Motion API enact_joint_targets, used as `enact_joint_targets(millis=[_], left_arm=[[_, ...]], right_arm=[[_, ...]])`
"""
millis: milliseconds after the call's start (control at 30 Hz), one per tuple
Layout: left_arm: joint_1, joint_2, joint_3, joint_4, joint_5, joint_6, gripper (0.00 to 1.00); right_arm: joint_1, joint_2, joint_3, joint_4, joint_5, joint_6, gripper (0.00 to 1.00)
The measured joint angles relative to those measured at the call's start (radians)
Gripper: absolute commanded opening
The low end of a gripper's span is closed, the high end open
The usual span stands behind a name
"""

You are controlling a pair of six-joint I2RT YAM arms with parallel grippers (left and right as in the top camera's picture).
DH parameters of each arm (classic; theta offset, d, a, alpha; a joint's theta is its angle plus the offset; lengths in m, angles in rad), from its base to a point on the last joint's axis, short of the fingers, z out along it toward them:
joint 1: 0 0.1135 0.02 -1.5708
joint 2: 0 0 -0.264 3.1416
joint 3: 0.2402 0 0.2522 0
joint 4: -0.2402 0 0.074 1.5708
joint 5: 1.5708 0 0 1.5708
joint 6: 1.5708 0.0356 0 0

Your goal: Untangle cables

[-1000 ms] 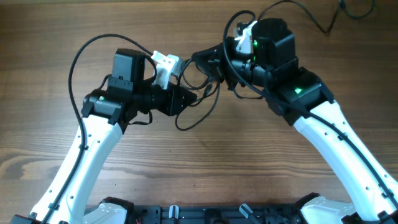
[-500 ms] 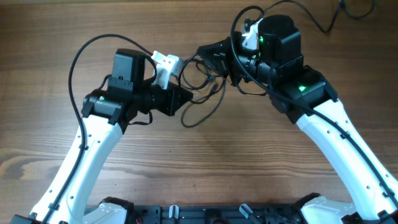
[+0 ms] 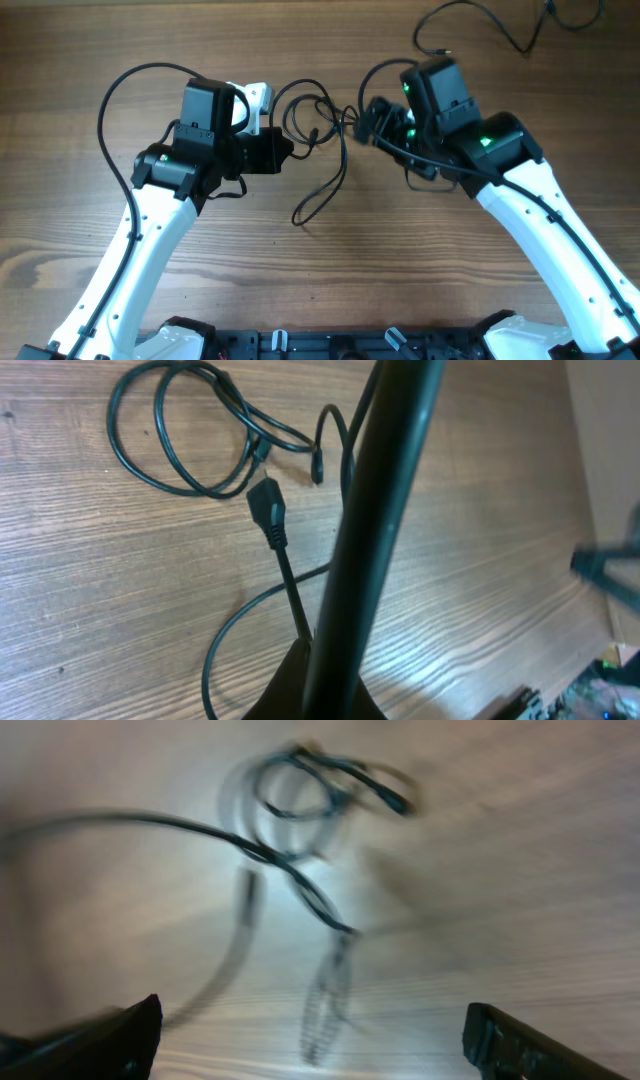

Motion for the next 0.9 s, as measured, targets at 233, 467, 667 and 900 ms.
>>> enact_joint_targets(millis=[233, 467, 667, 900], left_arm=[[0.0, 0.0, 0.0, 0.001, -0.007, -0.079, 0.04], [0.0, 0.0, 0.0, -0.002, -0.007, -0.088, 0.04], [0.0, 0.006, 0.0, -0.002, -0.007, -0.091, 0.04], [0.0, 0.01, 0.0, -0.002, -0.007, -0.091, 0.04]], right_arm=[[0.029, 0.173, 0.0, -0.001, -0.106, -0.172, 0.83], [0.07, 0.343, 0.0, -0.031, -0.141, -0.223, 0.65], [0.09, 0.354, 0.0, 0.0, -0.147, -0.232, 0.5], [0.122, 0.356, 0.0, 0.008, -0.146, -0.217, 0.41]])
